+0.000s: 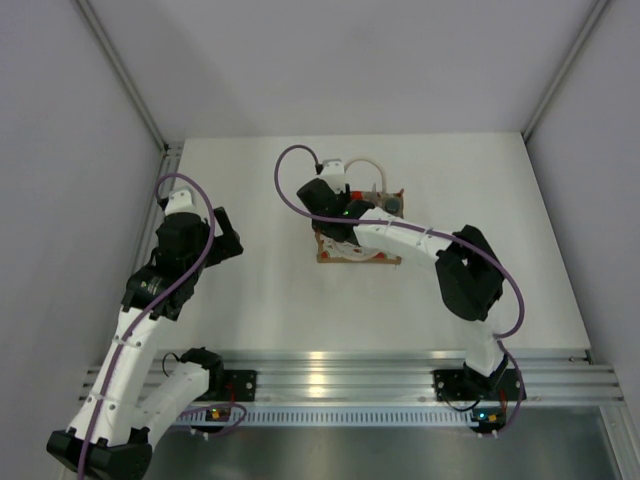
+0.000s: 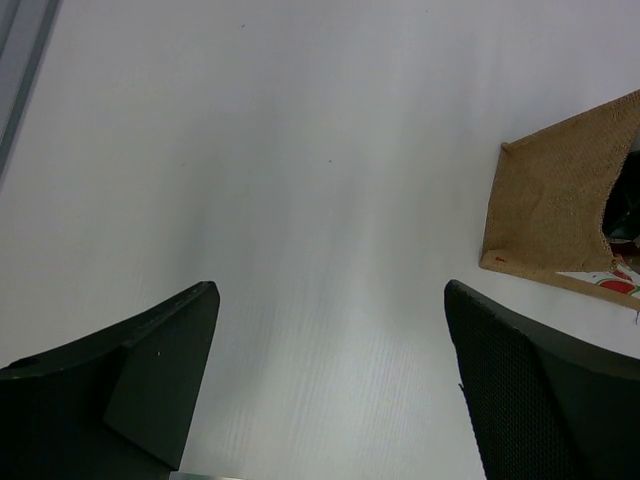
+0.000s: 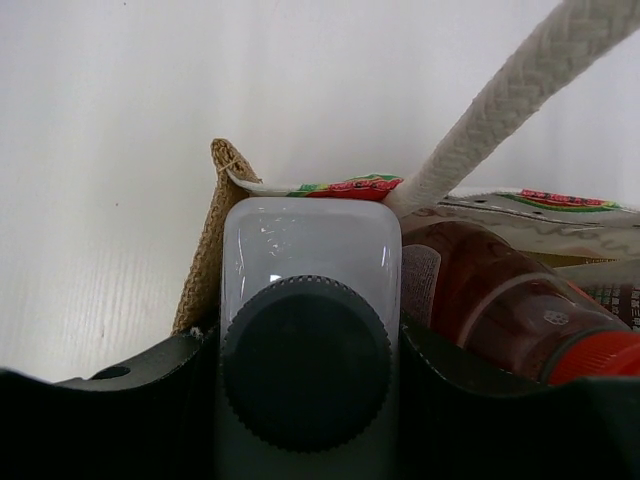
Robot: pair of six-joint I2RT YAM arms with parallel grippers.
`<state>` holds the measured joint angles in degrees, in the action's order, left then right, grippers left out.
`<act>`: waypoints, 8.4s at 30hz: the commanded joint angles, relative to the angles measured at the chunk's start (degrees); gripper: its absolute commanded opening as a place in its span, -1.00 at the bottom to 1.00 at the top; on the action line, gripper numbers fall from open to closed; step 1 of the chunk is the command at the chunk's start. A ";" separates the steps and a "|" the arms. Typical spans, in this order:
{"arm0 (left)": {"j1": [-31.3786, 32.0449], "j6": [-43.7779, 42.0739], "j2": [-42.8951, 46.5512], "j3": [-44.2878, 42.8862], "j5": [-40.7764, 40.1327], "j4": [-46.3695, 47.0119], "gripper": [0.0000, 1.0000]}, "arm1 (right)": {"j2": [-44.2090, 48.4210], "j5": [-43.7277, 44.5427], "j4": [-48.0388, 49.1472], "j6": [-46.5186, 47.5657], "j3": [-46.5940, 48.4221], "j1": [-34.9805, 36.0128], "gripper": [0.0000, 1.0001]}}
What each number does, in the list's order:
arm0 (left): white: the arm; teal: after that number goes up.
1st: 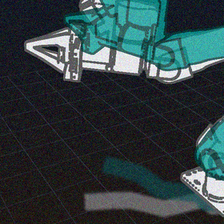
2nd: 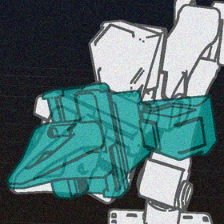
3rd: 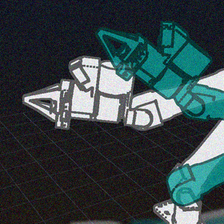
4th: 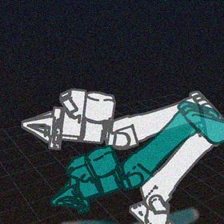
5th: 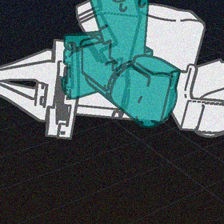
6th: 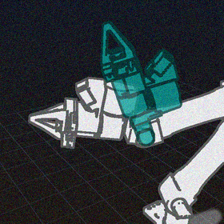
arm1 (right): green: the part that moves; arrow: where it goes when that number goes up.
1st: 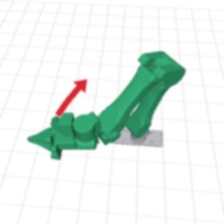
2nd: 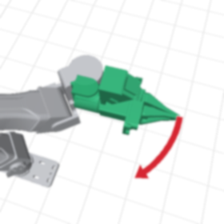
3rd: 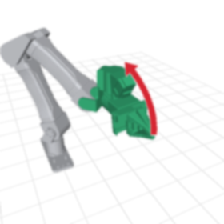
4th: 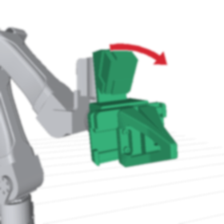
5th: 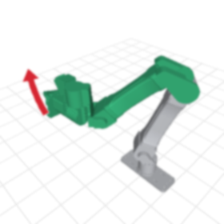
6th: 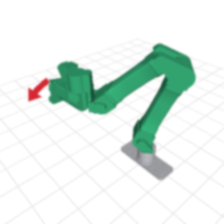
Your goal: Take the personal care products out of the canvas bag
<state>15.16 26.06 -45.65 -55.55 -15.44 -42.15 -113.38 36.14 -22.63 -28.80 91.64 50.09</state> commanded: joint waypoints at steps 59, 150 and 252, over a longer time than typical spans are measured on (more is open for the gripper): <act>0.13 0.21 0.47 0.44 -1.87 0.67 0.97 | 19.35 -10.38 -0.22 17.72 17.44 7.92 -1.00; 14.36 1.01 -21.83 -24.51 12.21 0.67 0.97 | 46.04 -16.72 1.63 11.48 -22.02 -7.81 0.52; 22.11 26.32 -44.00 -14.59 0.06 16.93 -1.00 | 3.96 -10.21 -6.81 1.11 1.61 -6.14 -0.70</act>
<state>37.08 51.42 -92.12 -70.72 -14.28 -26.92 -109.73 25.87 -29.63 -27.27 92.29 43.40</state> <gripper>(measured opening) 0.092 0.493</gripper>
